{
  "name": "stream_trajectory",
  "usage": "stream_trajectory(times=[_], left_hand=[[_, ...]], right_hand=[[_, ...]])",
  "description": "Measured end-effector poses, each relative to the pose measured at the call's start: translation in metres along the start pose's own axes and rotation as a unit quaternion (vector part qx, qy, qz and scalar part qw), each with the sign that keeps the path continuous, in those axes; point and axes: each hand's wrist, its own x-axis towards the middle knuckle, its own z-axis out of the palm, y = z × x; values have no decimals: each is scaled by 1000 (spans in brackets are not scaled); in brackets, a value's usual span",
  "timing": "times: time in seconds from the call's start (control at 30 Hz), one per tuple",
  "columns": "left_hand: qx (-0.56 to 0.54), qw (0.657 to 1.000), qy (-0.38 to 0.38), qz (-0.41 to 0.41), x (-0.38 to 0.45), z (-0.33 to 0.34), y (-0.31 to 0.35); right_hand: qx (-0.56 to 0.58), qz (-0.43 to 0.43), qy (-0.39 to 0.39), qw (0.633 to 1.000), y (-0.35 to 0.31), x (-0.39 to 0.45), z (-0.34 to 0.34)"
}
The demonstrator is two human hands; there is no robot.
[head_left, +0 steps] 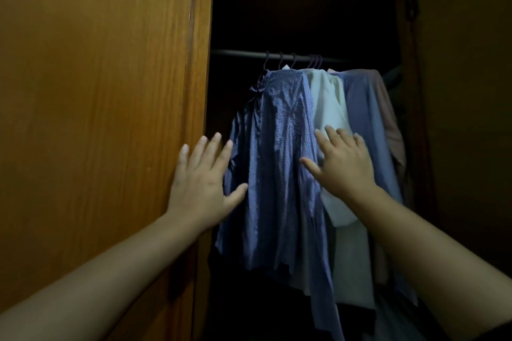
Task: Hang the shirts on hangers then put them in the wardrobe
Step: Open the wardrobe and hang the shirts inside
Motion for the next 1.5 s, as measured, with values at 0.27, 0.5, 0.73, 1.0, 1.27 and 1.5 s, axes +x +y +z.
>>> stream_trajectory(times=[0.27, 0.5, 0.73, 1.0, 1.27, 1.5], left_hand=[[-134, 990, -31, 21, -29, -33, 87], [-224, 972, -53, 49, -68, -75, 182], [-309, 943, -90, 86, -108, -133, 257], [-423, 885, -104, 165, -130, -185, 342], [-493, 834, -136, 206, -137, -214, 408], [-471, 838, -168, 216, -144, -221, 430]], right_hand=[[-45, 20, 1, 999, 39, -82, -94], [-104, 47, -45, 992, 81, -155, -190], [-147, 69, -36, 986, 100, -217, -268], [-188, 86, 0, 978, 126, -267, -352], [-209, 165, -41, 963, 168, -295, -393], [-83, 222, -122, 964, 175, -303, -392]])
